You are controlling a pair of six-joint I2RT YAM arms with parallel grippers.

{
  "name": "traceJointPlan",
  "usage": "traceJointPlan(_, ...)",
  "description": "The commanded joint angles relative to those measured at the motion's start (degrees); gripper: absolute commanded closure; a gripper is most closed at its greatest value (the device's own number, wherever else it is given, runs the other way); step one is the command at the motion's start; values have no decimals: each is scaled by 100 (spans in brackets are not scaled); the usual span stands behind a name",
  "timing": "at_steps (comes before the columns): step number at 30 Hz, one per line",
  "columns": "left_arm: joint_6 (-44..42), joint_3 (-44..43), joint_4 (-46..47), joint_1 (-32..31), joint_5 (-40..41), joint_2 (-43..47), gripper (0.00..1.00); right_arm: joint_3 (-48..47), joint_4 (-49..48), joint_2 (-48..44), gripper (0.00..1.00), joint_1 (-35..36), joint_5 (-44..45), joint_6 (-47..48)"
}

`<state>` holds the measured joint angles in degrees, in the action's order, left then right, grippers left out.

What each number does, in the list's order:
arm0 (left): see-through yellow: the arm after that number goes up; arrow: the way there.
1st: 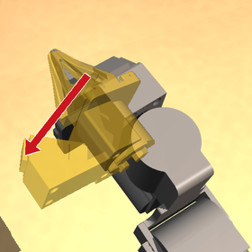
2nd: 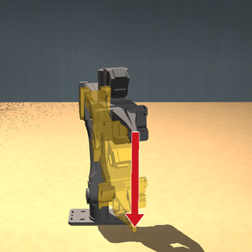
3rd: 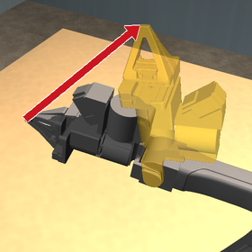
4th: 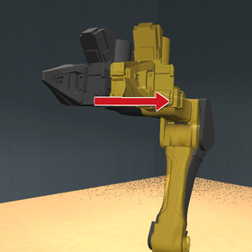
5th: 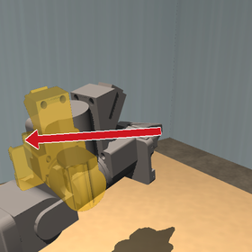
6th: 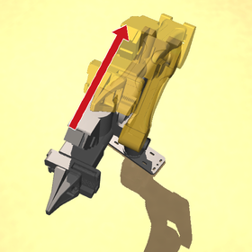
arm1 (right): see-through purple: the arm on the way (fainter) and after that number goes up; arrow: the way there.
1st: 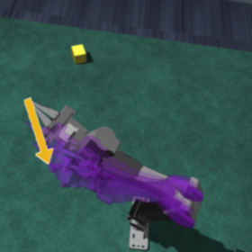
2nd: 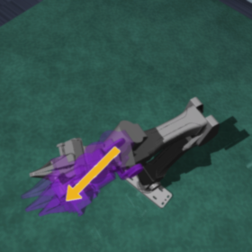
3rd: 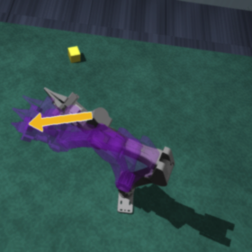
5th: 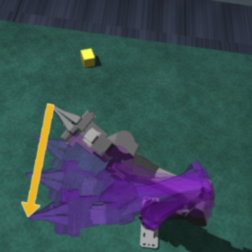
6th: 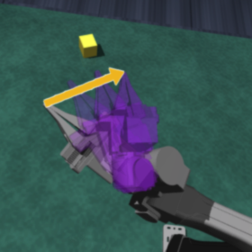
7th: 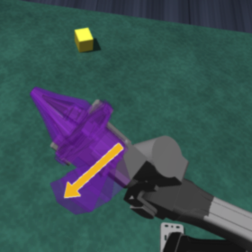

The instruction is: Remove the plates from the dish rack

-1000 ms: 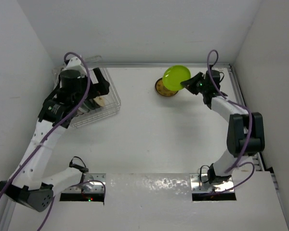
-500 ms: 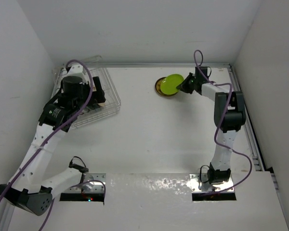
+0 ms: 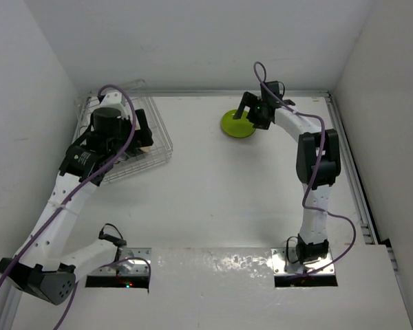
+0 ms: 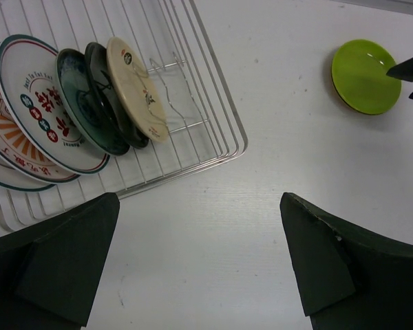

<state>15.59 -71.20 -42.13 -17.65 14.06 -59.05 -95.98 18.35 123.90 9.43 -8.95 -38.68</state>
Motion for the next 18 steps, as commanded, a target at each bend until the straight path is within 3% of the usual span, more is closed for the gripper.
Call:
traceJointPlan(1, 101, 88, 319, 7, 60, -10, 0, -438, 730, 231, 1, 137, 280, 404)
traceJointPlan(6, 400, 273, 574, 7, 507, -326, 0, 33, 724, -224, 1, 313, 796, 553)
traceJointPlan(10, 857, -34, 496, 129, 1256, -1115, 1, 1018, 354, -1645, 1, 814, 1474, 1028)
traceJointPlan(14, 1340, -368, 644, 262, 1599, -1775, 10, 2272, 65, -2597, 1, 1087, 1371, 1091)
traceJointPlan(18, 1551, -1060, 496, 315, 1950, -2793, 36, 3803, -866, -3607, 1, 1140, 730, 836)
